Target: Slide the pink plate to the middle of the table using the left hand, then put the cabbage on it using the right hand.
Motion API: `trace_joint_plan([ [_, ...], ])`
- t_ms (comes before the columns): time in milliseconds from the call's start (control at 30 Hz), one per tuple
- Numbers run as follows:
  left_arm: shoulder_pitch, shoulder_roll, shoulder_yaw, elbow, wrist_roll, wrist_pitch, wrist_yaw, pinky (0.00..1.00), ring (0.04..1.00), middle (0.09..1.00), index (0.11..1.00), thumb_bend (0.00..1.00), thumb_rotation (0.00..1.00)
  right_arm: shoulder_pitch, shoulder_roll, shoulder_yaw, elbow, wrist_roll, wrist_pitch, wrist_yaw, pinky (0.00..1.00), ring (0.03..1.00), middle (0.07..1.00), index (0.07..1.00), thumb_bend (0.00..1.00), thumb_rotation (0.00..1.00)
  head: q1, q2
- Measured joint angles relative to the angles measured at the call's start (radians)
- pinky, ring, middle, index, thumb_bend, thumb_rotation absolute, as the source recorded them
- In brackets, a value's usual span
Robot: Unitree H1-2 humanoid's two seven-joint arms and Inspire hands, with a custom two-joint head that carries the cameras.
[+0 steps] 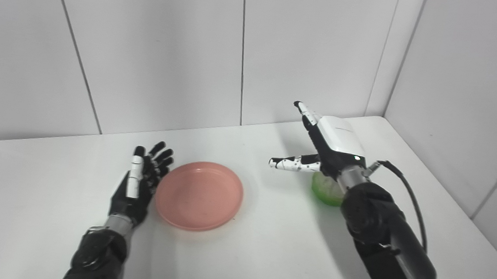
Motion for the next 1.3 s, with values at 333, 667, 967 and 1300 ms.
trace_joint_plan([
  [333, 0.0, 0.011, 0.004, 0.0, 0.0, -0.001, -0.012, 0.97, 0.921, 0.888, 0.882, 0.83, 1.0, -0.001, -0.049, 0.02, 0.041, -0.092, 0.009, 0.033, 0.97, 0.938, 0.931, 0.952, 0.99, 0.6, -0.046, 0.006],
  [667, -0.002, 0.024, 0.011, 0.004, 0.0, -0.003, -0.022, 0.96, 0.922, 0.893, 0.883, 0.82, 1.0, -0.001, -0.053, 0.031, 0.101, -0.143, 0.016, 0.073, 1.0, 0.944, 0.941, 0.952, 1.0, 0.59, -0.051, 0.008],
  [967, -0.001, 0.025, 0.011, 0.001, 0.0, -0.002, -0.027, 0.96, 0.922, 0.894, 0.884, 0.81, 1.0, 0.003, -0.049, 0.006, 0.173, -0.098, 0.017, 0.095, 0.84, 0.913, 0.931, 0.919, 1.0, 0.42, -0.043, 0.012],
  [1300, 0.009, 0.026, 0.01, -0.015, 0.0, 0.001, -0.038, 0.95, 0.926, 0.897, 0.89, 0.82, 1.0, -0.007, -0.039, -0.006, 0.211, -0.027, 0.022, 0.072, 0.66, 0.862, 0.928, 0.872, 0.95, 0.17, -0.032, 0.017],
])
